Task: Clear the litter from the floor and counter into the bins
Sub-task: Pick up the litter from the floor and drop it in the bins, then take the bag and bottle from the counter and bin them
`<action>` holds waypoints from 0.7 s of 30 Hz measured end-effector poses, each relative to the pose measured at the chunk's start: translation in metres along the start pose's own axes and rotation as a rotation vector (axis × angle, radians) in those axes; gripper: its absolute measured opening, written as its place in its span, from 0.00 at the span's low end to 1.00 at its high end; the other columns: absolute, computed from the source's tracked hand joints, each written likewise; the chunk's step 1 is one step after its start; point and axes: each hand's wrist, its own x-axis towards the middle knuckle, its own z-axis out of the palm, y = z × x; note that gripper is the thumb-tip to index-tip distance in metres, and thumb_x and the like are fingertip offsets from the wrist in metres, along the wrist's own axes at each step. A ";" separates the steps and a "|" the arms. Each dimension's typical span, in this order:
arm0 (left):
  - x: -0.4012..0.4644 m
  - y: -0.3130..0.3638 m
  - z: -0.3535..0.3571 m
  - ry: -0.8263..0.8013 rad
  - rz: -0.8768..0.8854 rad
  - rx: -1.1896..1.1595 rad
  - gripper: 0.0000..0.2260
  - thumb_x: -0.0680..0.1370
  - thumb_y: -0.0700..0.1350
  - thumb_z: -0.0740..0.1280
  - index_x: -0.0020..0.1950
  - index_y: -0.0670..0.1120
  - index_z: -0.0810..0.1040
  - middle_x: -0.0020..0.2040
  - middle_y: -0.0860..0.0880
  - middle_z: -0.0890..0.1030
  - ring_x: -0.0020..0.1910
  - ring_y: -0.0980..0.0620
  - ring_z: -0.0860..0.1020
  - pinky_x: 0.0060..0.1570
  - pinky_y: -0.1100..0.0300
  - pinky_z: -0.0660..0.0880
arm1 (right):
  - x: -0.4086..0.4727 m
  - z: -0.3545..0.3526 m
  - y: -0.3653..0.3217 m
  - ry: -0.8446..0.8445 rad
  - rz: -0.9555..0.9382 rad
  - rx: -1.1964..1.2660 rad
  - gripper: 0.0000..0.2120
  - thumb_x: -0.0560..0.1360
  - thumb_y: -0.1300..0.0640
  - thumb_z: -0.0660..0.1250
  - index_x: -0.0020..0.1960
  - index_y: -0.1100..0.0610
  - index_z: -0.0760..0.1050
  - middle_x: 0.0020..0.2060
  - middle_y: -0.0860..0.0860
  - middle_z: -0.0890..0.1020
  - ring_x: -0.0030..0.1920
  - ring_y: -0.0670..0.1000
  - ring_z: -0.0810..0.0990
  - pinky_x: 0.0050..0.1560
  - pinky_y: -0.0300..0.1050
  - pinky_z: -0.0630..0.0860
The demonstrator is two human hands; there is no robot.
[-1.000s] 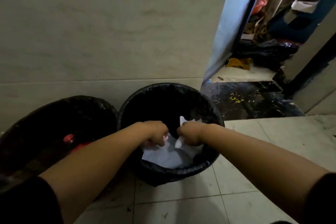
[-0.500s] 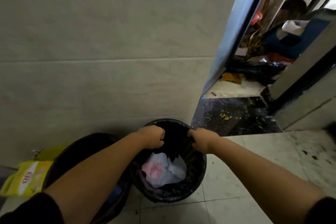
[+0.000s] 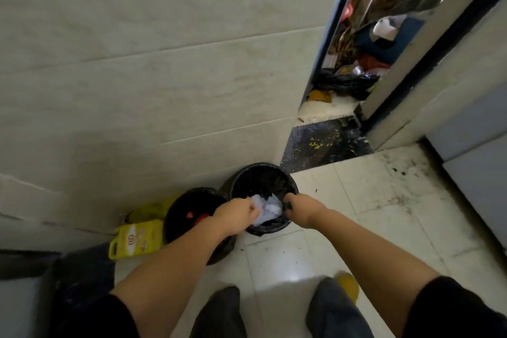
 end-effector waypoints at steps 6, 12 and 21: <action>-0.060 0.031 -0.039 -0.091 0.118 0.157 0.18 0.83 0.50 0.53 0.60 0.39 0.74 0.59 0.37 0.80 0.58 0.41 0.77 0.52 0.54 0.72 | -0.096 0.004 -0.012 0.104 0.152 0.239 0.19 0.80 0.57 0.56 0.69 0.61 0.66 0.66 0.62 0.73 0.65 0.61 0.73 0.62 0.48 0.71; -0.084 0.096 -0.026 -0.140 0.274 0.307 0.17 0.81 0.55 0.54 0.49 0.44 0.75 0.56 0.39 0.81 0.57 0.40 0.78 0.53 0.52 0.72 | -0.181 0.038 0.024 0.194 0.364 0.473 0.21 0.80 0.55 0.56 0.72 0.58 0.63 0.69 0.60 0.71 0.66 0.59 0.72 0.65 0.50 0.70; -0.160 0.229 0.132 -0.353 0.611 0.550 0.20 0.81 0.56 0.53 0.53 0.42 0.76 0.55 0.41 0.81 0.56 0.42 0.78 0.53 0.53 0.72 | -0.366 0.167 0.113 0.401 0.674 0.745 0.20 0.79 0.54 0.56 0.69 0.57 0.68 0.66 0.58 0.75 0.65 0.58 0.74 0.63 0.48 0.71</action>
